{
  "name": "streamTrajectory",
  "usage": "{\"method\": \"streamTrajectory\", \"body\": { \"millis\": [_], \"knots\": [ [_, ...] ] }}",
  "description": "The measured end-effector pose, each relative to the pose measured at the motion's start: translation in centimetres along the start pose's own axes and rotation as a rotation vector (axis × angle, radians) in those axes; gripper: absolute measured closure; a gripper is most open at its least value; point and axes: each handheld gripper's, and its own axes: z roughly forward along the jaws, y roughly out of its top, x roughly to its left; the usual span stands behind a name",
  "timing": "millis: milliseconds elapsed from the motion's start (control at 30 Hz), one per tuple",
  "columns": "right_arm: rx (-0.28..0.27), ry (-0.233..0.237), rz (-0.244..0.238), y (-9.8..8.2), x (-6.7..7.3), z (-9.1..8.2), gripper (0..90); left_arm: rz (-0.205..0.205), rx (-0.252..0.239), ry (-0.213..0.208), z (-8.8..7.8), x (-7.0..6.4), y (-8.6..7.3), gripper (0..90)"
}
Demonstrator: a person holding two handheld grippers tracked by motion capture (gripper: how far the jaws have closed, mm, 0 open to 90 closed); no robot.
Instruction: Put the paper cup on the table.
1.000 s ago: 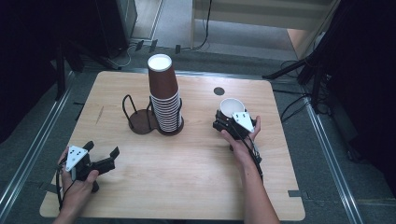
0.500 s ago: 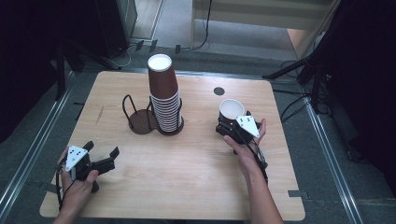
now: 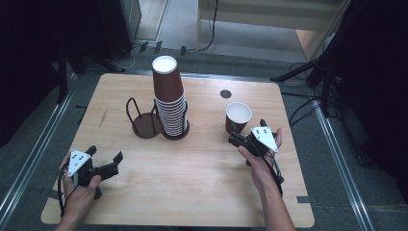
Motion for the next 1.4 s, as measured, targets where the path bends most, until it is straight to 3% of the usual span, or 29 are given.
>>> {"method": "streamTrajectory", "body": {
  "millis": [533,1400],
  "knots": [
    [0.021,0.000,-0.006,-0.8,-1.4,-2.6,0.0,0.000,0.004,0.000,0.0,0.0,0.0,0.0],
    [0.057,-0.070,-0.005,-3.0,-5.7,-6.1,0.0,0.003,0.010,0.004,0.0,-0.1,0.0,0.0]
  ]
}}
